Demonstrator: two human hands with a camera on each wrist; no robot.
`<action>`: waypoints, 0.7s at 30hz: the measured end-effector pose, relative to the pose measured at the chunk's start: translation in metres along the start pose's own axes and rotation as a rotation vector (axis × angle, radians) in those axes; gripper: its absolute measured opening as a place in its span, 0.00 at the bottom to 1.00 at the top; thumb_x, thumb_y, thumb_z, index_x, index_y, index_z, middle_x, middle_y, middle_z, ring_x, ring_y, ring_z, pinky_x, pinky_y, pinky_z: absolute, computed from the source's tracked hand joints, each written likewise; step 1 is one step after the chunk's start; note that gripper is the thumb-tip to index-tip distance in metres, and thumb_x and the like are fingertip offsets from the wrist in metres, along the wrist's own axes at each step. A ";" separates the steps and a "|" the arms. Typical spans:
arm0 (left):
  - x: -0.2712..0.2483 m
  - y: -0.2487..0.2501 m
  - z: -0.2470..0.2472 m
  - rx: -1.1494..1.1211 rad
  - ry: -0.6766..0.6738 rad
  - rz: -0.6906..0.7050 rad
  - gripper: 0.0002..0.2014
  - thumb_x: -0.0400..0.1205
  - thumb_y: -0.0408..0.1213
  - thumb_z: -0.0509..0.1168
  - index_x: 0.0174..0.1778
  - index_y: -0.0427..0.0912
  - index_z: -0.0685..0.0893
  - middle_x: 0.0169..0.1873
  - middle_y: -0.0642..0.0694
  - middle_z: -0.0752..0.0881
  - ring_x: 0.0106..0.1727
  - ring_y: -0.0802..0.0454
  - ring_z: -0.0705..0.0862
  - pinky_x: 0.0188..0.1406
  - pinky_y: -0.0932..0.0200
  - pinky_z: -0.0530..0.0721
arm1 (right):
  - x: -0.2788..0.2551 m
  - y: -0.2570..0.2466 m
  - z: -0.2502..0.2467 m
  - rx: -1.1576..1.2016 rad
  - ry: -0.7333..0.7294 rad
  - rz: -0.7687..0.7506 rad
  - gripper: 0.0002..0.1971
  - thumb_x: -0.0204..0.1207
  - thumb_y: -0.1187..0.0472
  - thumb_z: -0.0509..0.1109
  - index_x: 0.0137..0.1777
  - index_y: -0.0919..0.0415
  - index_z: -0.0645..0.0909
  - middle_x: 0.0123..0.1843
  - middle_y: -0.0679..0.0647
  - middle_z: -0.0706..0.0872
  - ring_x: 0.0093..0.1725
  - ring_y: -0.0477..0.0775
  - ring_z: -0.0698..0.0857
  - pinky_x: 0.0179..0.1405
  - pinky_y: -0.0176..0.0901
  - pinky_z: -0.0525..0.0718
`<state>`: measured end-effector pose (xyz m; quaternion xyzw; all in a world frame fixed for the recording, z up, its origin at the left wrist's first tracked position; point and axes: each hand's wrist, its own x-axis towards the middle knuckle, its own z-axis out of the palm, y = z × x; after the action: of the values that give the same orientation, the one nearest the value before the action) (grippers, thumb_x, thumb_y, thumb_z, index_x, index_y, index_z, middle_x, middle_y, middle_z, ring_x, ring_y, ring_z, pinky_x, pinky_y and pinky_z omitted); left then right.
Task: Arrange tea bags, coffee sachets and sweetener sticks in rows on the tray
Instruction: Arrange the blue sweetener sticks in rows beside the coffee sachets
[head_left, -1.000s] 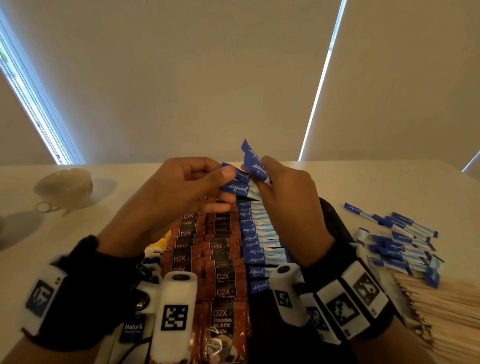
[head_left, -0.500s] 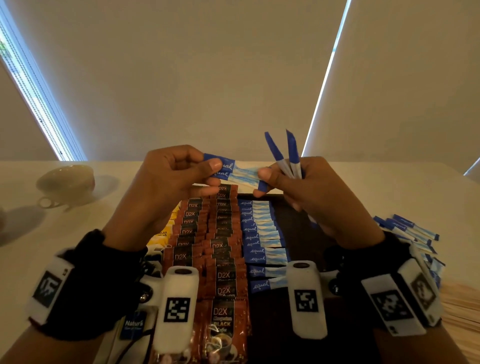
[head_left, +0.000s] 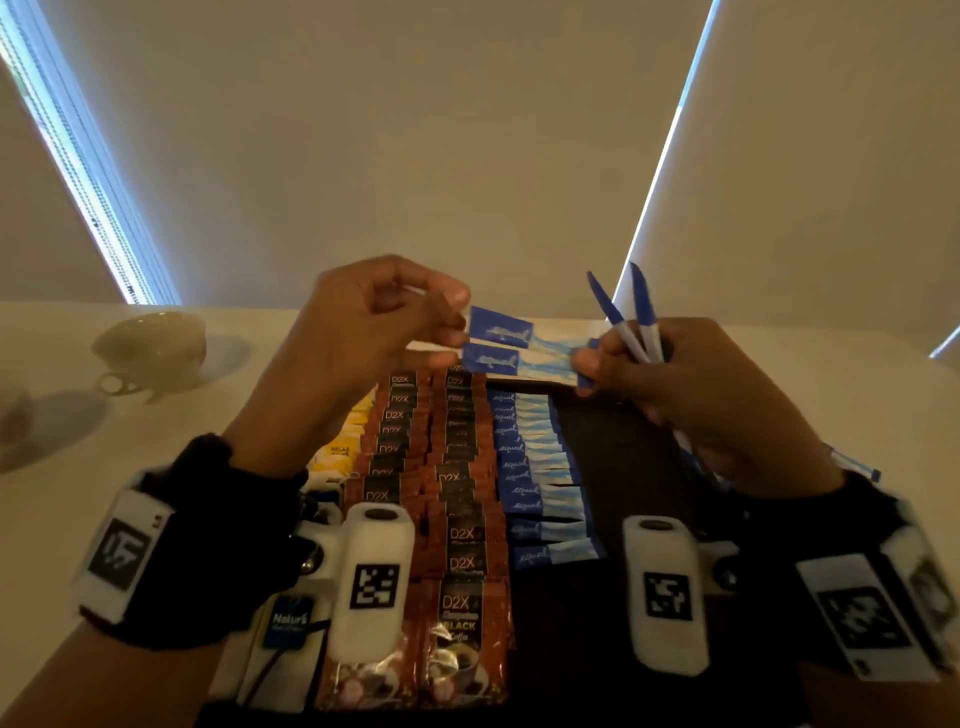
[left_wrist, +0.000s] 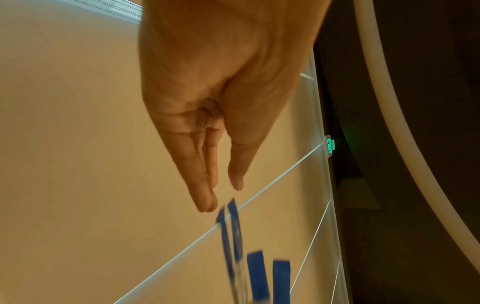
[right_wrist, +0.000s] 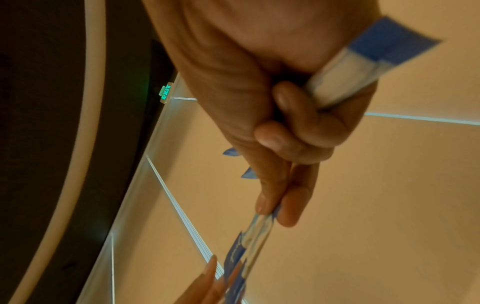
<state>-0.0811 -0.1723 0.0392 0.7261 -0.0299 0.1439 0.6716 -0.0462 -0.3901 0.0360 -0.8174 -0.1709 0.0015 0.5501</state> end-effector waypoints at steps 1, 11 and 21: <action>0.000 0.002 -0.002 -0.014 0.028 0.020 0.08 0.74 0.41 0.69 0.46 0.42 0.85 0.39 0.45 0.90 0.42 0.52 0.90 0.39 0.60 0.88 | -0.006 0.004 -0.005 -0.038 -0.025 0.027 0.12 0.66 0.51 0.75 0.31 0.59 0.85 0.27 0.58 0.86 0.25 0.62 0.71 0.23 0.40 0.73; -0.001 0.020 -0.029 -0.046 0.122 0.130 0.04 0.78 0.40 0.69 0.46 0.47 0.84 0.34 0.52 0.87 0.41 0.53 0.88 0.45 0.57 0.88 | -0.059 0.048 -0.031 -0.415 -0.343 0.512 0.06 0.69 0.55 0.76 0.38 0.58 0.88 0.33 0.60 0.89 0.34 0.61 0.82 0.32 0.45 0.78; -0.007 0.025 -0.028 0.000 0.103 0.138 0.05 0.79 0.40 0.68 0.49 0.46 0.83 0.38 0.50 0.86 0.42 0.54 0.88 0.44 0.59 0.88 | -0.056 0.062 -0.005 -0.317 -0.403 0.715 0.04 0.73 0.62 0.73 0.40 0.63 0.86 0.35 0.51 0.88 0.36 0.48 0.84 0.32 0.33 0.80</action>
<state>-0.0978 -0.1484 0.0628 0.7139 -0.0452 0.2272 0.6608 -0.0802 -0.4311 -0.0284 -0.8829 0.0206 0.3249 0.3382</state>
